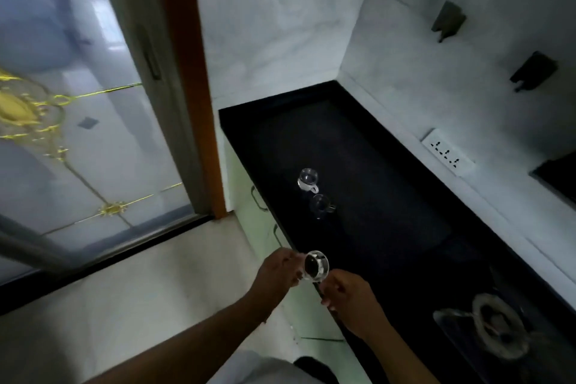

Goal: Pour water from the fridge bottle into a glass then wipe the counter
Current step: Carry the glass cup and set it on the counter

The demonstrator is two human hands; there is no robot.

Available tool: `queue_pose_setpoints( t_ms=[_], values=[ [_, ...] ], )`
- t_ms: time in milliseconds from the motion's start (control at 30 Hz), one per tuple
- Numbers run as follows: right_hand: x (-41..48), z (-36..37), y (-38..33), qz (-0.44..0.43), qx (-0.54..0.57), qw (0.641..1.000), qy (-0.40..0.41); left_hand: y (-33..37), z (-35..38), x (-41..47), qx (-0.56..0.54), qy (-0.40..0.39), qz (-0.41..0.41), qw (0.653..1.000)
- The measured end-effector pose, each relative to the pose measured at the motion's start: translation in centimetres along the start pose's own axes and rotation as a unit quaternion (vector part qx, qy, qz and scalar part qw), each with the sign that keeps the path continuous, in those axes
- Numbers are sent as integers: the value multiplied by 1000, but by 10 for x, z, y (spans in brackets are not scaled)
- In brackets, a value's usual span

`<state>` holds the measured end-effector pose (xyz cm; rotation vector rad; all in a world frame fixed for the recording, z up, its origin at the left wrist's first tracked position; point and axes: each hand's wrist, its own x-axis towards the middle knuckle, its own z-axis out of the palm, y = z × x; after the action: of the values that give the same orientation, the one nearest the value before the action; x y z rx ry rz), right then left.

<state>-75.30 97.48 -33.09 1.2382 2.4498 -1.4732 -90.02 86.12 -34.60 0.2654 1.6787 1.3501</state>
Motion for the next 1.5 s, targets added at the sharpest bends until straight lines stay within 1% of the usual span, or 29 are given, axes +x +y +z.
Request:
queue_pose_setpoints(
  t_ms=[200, 300, 367, 433, 567, 800, 967, 1167, 1267, 1367, 1433, 1500],
  values=[
    [42, 0, 6, 82, 28, 996, 35, 4, -7, 59, 87, -82, 13, 993],
    [61, -5, 17, 118, 30, 992, 32, -2, -2, 84, 127, -95, 25, 987],
    [71, -9, 24, 130, 28, 991, 26, -7, 3, 95, 133, -102, 20, 986],
    [80, -13, 30, 137, 27, 990, 24, -12, 10, 107, 124, -99, -1, 987],
    [95, -19, 39, 139, 9, 990, 27, -12, 24, 124, 121, -88, -16, 989],
    [121, -25, 46, 145, -15, 989, 8, -8, 41, 142, 185, -27, -42, 982],
    [131, -26, 50, 156, -6, 988, 0, -3, 51, 147, 193, -7, -55, 980],
    [129, -27, 47, 151, -31, 988, 1, 6, 53, 141, 212, 7, -55, 976],
    [118, -32, 43, 154, -50, 987, 11, 15, 53, 130, 279, 11, -12, 960],
    [102, -42, 33, 132, -94, 986, 35, 26, 48, 118, 324, 21, 36, 945],
    [86, -50, 23, 121, -123, 984, 45, 37, 43, 108, 358, -4, 77, 931],
    [68, -57, 10, 115, -161, 979, 54, 51, 39, 98, 407, -40, 125, 904]
  ],
)
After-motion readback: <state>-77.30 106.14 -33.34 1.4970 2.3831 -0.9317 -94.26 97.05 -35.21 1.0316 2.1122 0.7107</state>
